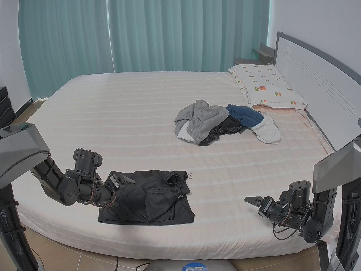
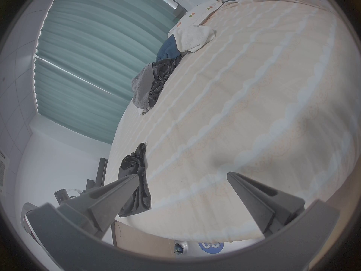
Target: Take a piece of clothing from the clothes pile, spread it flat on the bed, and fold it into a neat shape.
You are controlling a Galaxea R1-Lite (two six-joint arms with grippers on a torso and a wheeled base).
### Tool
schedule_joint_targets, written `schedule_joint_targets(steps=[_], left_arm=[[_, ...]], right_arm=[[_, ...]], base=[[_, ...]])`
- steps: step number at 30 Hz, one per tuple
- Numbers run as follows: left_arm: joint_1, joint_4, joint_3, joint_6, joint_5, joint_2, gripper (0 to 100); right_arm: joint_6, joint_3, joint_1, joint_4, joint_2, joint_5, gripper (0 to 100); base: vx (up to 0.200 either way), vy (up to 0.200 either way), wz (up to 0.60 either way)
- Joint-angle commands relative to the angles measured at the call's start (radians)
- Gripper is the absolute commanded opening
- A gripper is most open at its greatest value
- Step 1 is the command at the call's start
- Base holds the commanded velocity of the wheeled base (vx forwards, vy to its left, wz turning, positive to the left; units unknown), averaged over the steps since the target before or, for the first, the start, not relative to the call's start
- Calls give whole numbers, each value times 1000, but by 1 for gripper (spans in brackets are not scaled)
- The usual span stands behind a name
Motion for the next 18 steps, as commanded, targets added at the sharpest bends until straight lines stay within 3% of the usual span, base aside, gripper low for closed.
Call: schedule_joint_targets(steps=[1,18], left_arm=[[2,-2,1,-5,-5,14,100],[27,-35,1,-10,-8,18,100]], right_arm=[[-3,-3,5,-9,1,-4,100],[-10,-20,44,-9,-19,-52,100]], base=[[0,200,0],[0,200,0]])
